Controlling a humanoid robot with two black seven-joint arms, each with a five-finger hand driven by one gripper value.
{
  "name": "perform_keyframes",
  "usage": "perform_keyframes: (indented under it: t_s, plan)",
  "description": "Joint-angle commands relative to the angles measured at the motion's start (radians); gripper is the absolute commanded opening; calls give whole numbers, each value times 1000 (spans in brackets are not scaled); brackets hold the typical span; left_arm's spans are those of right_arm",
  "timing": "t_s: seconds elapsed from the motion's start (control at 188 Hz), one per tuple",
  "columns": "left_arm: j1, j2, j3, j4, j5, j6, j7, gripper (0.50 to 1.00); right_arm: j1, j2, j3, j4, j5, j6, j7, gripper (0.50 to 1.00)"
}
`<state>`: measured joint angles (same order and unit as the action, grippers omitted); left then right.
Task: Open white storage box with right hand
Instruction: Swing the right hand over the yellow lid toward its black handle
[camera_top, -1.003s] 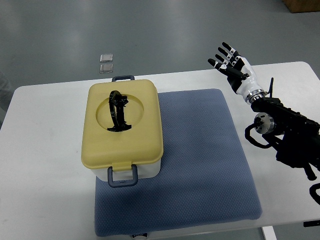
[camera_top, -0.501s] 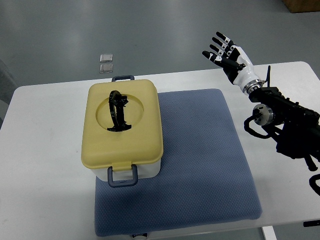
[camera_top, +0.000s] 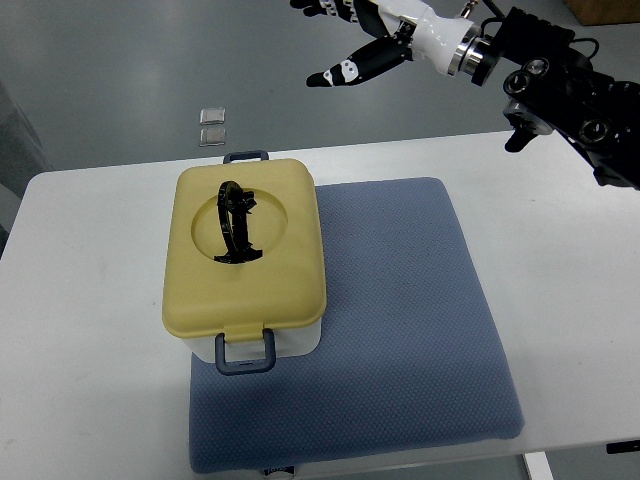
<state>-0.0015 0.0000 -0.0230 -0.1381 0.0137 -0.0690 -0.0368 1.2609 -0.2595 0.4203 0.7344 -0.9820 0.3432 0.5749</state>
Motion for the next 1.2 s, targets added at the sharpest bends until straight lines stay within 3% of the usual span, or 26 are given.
perform_keyframes:
  t_s: [0.0, 0.229, 0.635, 1.195]
  plan:
    - [0, 0, 0, 0, 0, 0, 0, 1000, 35, 10, 0, 56, -168, 60, 0, 924]
    - [0, 0, 0, 0, 0, 0, 0, 1000, 132, 16, -80, 128, -412, 154, 8, 926]
    - [0, 0, 0, 0, 0, 0, 0, 1000, 339, 120, -281, 148, -469, 154, 36, 924]
    - [0, 0, 0, 0, 0, 0, 0, 1000, 344, 172, -383, 145, -481, 145, 36, 907]
